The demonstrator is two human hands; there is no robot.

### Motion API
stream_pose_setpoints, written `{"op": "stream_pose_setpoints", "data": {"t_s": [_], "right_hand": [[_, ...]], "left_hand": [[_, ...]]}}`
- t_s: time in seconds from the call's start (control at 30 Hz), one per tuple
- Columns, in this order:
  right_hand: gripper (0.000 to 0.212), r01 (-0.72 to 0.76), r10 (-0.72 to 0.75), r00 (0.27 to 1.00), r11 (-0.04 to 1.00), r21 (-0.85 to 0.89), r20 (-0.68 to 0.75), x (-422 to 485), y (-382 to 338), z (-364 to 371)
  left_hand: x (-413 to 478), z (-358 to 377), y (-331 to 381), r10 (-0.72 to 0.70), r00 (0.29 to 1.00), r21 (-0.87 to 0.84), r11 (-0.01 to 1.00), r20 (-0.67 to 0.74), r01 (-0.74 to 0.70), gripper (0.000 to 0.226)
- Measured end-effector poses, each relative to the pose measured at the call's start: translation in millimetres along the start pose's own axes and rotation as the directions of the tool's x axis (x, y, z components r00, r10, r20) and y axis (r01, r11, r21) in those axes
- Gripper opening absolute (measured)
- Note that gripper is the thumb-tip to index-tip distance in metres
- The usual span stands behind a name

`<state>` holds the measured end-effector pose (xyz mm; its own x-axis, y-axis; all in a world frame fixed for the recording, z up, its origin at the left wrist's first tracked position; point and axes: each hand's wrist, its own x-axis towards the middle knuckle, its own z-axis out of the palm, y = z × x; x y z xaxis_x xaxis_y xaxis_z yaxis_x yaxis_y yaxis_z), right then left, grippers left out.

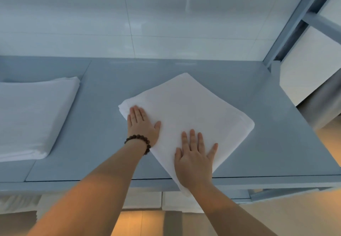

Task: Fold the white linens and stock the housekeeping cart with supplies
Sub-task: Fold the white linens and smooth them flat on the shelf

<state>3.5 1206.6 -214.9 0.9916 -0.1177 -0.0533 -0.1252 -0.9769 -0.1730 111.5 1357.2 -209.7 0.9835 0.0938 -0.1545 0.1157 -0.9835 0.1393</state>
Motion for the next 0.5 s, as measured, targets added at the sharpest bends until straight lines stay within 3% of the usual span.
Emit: {"op": "stream_pose_setpoints", "data": {"t_s": [0.5], "right_hand": [[0.064, 0.063, -0.063, 0.998, 0.998, -0.014, 0.019, 3, 8, 6]], "left_hand": [[51, 8, -36, -0.079, 0.994, -0.086, 0.994, -0.074, 0.073, 0.093]]}}
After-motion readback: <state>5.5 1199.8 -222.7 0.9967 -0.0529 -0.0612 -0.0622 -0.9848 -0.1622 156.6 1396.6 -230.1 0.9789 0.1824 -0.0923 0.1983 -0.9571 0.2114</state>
